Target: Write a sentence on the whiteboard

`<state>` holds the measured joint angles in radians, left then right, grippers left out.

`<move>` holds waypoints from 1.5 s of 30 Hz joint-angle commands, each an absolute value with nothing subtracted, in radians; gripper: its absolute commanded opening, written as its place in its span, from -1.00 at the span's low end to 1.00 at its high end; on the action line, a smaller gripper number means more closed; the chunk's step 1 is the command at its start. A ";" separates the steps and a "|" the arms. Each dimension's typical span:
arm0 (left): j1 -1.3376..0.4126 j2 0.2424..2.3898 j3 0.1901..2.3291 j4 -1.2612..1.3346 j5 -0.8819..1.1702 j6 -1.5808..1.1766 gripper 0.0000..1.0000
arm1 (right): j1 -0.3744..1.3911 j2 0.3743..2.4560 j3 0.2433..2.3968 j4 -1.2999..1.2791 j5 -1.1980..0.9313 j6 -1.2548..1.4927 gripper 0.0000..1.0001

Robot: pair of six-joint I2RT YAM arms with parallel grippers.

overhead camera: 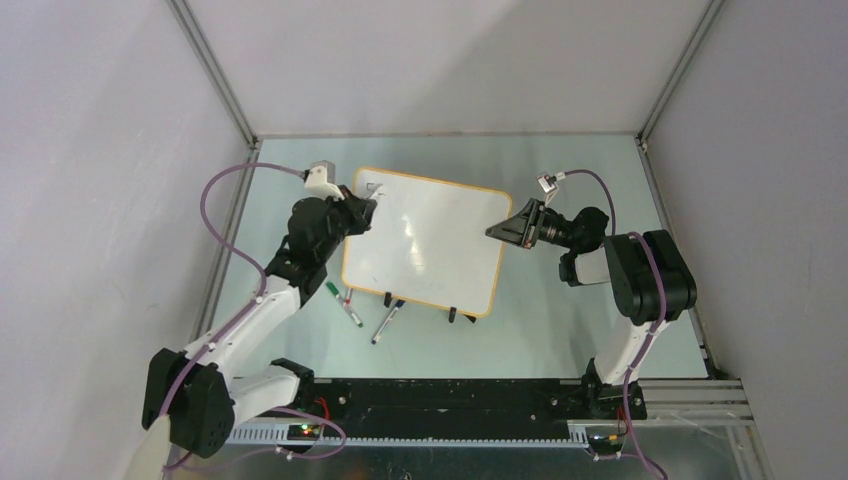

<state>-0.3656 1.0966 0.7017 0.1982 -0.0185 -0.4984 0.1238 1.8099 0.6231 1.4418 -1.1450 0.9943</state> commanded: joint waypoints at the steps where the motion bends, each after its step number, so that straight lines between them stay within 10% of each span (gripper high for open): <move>1: -0.355 1.104 0.747 0.221 -0.008 -0.508 -1.00 | 0.140 1.784 0.655 1.506 -1.180 1.055 -1.00; 45: -0.351 1.079 0.694 0.188 0.009 -0.512 -1.00 | 0.144 1.782 0.655 1.506 -1.181 1.057 -1.00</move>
<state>-0.3565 1.1156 0.7010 0.1761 0.0082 -0.4992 0.1249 1.8103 0.6231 1.4418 -1.1446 0.9947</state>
